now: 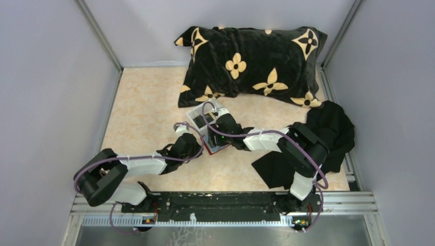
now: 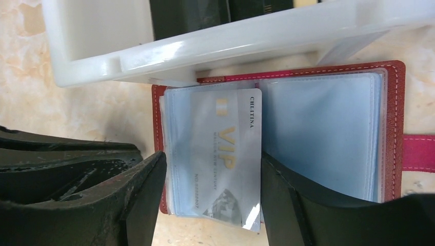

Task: Put the credit cards into the card holder
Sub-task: Insert the credit card into the card holder.

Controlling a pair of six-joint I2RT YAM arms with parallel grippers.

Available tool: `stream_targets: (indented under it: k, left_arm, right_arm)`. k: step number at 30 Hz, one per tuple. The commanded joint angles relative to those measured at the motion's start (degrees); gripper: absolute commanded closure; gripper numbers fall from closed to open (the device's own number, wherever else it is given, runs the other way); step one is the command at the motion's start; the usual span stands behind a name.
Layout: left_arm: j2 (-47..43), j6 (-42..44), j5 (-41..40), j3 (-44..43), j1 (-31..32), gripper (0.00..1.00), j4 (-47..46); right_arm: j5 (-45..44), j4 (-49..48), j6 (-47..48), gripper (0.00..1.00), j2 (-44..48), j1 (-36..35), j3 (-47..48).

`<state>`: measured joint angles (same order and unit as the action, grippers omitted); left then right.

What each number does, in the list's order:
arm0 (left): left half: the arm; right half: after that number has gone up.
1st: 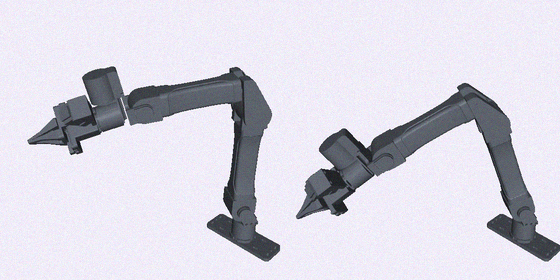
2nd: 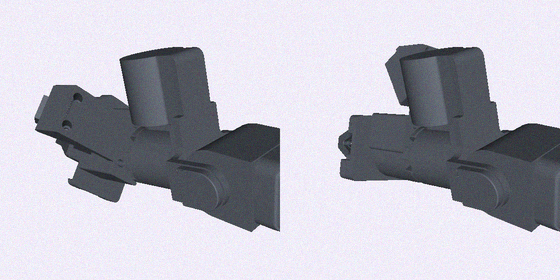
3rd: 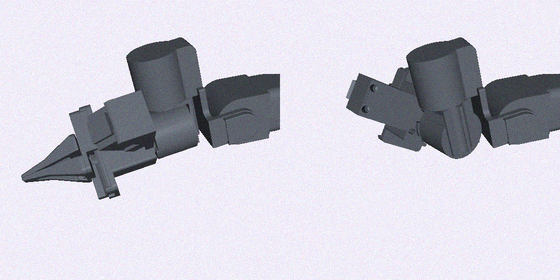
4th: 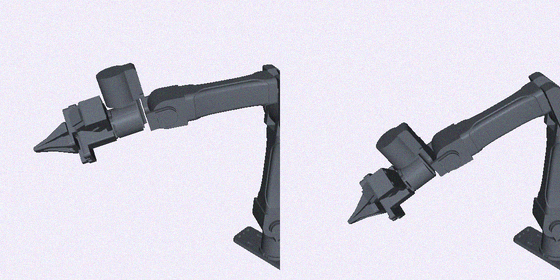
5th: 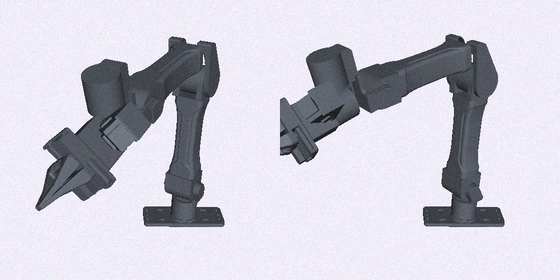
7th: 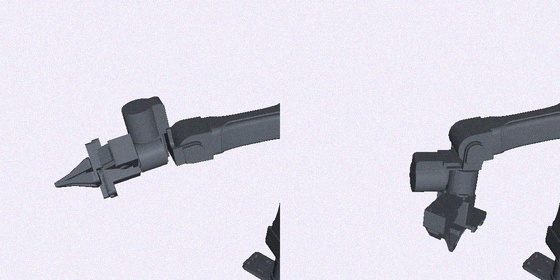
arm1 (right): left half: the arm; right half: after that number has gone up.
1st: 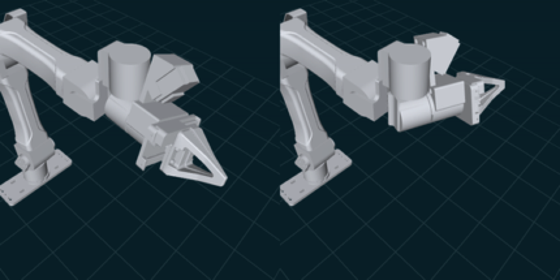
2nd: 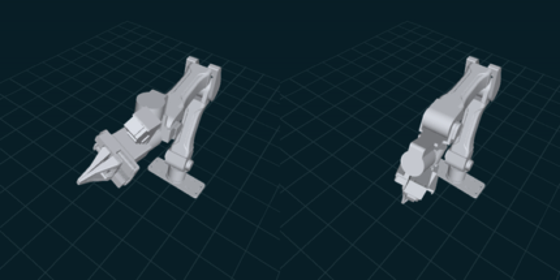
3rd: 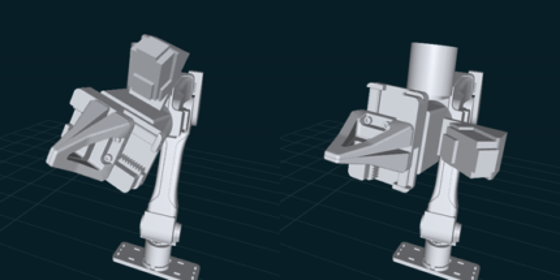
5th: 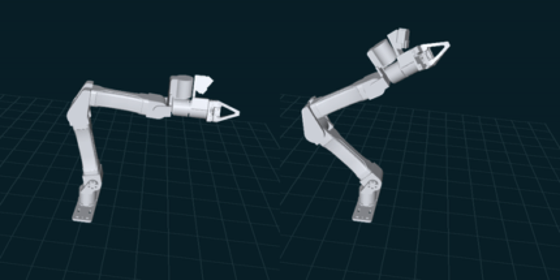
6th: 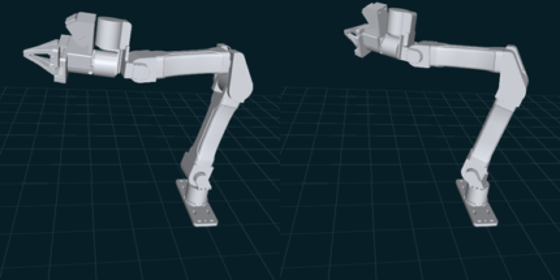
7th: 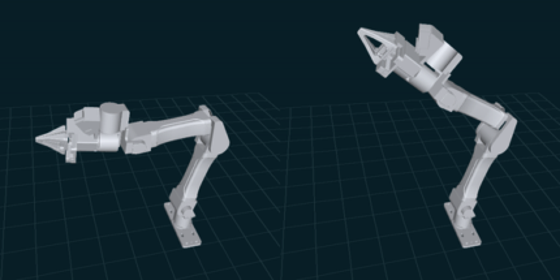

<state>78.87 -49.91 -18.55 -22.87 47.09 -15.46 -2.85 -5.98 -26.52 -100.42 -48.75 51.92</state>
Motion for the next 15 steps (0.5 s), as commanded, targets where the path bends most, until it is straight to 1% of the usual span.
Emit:
stream_targets:
  k: [1,4,7,15]
  left_arm:
    - [0.85,-0.41,2.56,3.02,-0.01,0.86,6.43]
    - [0.26,-0.97,2.46,3.48,0.00,0.87,6.41]
    - [0.14,-1.45,2.54,3.77,0.00,0.88,6.27]
    - [0.17,-1.59,2.82,3.89,0.00,0.91,5.55]
  right_arm:
    - [-6.01,8.94,2.77,0.35,0.41,0.04,-0.67]
    - [-8.27,10.25,3.75,0.35,1.41,-0.20,-0.63]
    - [-9.83,9.50,3.59,0.36,3.56,-0.21,-1.87]
    - [-8.61,6.35,4.06,0.42,9.60,-0.27,-3.69]
